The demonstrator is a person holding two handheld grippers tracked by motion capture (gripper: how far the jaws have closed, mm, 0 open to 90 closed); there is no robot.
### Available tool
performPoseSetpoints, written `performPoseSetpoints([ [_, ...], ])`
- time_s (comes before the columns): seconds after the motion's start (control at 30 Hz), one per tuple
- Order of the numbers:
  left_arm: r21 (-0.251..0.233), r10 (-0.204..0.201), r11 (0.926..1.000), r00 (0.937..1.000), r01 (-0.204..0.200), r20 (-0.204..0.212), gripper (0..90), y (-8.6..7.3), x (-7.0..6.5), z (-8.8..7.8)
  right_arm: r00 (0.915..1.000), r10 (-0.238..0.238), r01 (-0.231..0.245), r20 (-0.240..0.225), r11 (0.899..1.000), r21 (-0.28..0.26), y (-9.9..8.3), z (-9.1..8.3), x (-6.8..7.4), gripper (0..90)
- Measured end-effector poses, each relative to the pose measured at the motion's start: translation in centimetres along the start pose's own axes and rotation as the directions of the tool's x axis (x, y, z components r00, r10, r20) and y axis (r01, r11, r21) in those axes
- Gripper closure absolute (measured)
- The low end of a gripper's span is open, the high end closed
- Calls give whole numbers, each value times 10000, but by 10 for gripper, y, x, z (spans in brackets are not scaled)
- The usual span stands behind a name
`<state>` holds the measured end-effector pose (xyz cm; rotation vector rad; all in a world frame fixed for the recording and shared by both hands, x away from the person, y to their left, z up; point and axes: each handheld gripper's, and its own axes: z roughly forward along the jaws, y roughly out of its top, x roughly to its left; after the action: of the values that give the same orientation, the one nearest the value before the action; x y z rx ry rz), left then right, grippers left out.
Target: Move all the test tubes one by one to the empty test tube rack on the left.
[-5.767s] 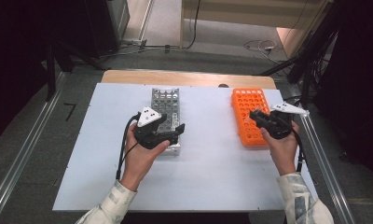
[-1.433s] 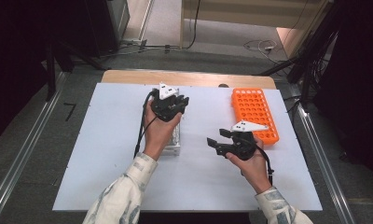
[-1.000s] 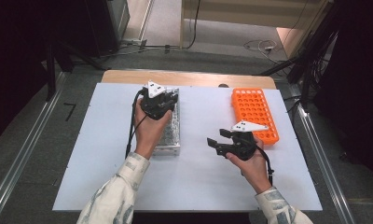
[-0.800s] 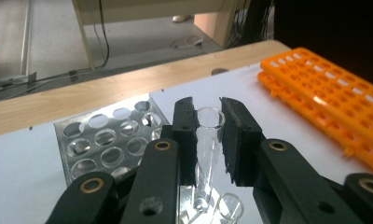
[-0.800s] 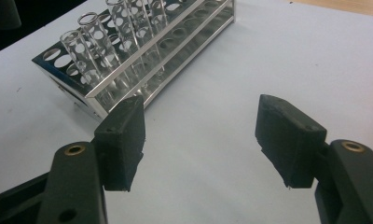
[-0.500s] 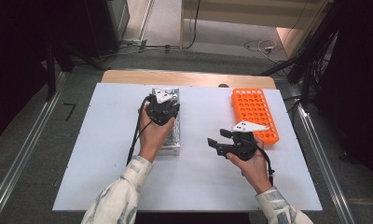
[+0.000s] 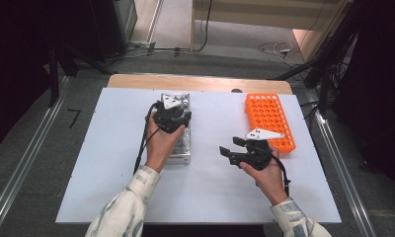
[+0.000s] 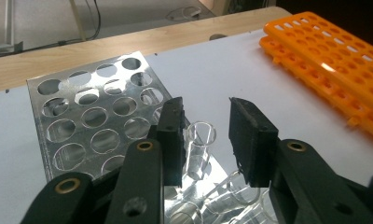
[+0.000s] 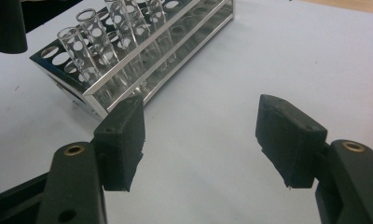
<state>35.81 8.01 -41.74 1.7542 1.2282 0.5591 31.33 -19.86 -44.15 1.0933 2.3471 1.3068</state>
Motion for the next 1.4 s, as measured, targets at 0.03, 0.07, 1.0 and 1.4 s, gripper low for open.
performPoseSetpoints([
  [0.03,-42,-47,10000,10000,48,57,636,0,0,-1,10000,0,0,3,10000,11,0,0,0,316],
  [0.07,-83,-83,9999,9999,85,132,617,0,0,-3,10000,11,-11,11,10000,15,0,0,0,315],
  [1.0,-1006,-604,9931,9982,598,-23,274,-65,37,-95,9946,456,-436,927,9988,-241,-25,-33,-25,233],
  [1.4,-844,-995,9921,9923,932,-740,255,-96,61,-109,9834,675,-629,1686,9975,-328,-42,-56,-42,232],
])
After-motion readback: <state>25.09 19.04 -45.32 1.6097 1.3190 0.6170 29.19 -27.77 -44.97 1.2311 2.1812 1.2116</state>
